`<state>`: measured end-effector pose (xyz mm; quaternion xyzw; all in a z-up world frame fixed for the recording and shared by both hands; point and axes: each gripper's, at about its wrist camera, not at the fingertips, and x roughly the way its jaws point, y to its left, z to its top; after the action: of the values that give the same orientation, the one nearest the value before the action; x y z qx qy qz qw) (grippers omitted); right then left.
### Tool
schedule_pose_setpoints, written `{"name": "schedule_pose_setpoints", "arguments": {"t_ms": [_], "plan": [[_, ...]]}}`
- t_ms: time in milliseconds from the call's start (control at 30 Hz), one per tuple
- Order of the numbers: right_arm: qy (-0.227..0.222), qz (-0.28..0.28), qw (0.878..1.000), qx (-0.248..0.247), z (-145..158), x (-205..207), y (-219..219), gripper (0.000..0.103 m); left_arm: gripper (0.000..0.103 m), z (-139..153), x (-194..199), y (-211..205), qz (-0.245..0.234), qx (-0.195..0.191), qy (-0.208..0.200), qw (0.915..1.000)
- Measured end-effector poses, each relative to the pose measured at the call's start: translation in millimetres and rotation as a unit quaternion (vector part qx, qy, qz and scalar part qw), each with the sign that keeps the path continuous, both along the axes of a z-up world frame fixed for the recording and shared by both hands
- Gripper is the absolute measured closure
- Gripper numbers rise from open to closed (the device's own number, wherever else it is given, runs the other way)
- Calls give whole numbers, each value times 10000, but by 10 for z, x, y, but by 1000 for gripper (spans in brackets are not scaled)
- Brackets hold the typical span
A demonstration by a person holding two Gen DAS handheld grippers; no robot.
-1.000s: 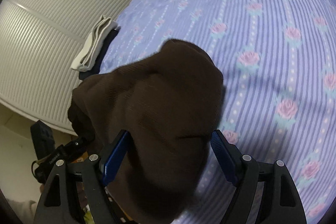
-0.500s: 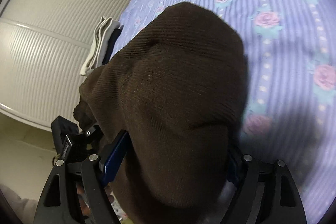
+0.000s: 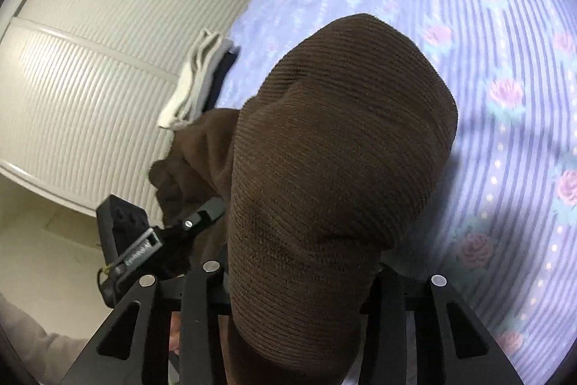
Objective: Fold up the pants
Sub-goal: 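Lift the pants bundle with both grippers and carry it toward the clothes stack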
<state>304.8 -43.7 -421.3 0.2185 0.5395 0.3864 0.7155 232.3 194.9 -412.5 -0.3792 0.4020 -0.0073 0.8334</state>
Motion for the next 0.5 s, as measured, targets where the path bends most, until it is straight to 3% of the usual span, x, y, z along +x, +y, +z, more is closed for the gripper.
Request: {"name": "schedule_pose_setpoints", "arguments": {"t_ms": [133, 267, 500], "plan": [[-132, -173, 9997, 56, 308, -58, 24, 64, 55, 368, 71, 67, -164, 96, -131, 9997], [-261, -310, 9991, 146, 721, -84, 82, 64, 55, 860, 54, 191, -283, 435, -271, 9983], [-601, 33, 9957, 706, 1506, 152, 718, 64, 55, 1874, 32, 908, 171, 1031, -647, 9924]]}}
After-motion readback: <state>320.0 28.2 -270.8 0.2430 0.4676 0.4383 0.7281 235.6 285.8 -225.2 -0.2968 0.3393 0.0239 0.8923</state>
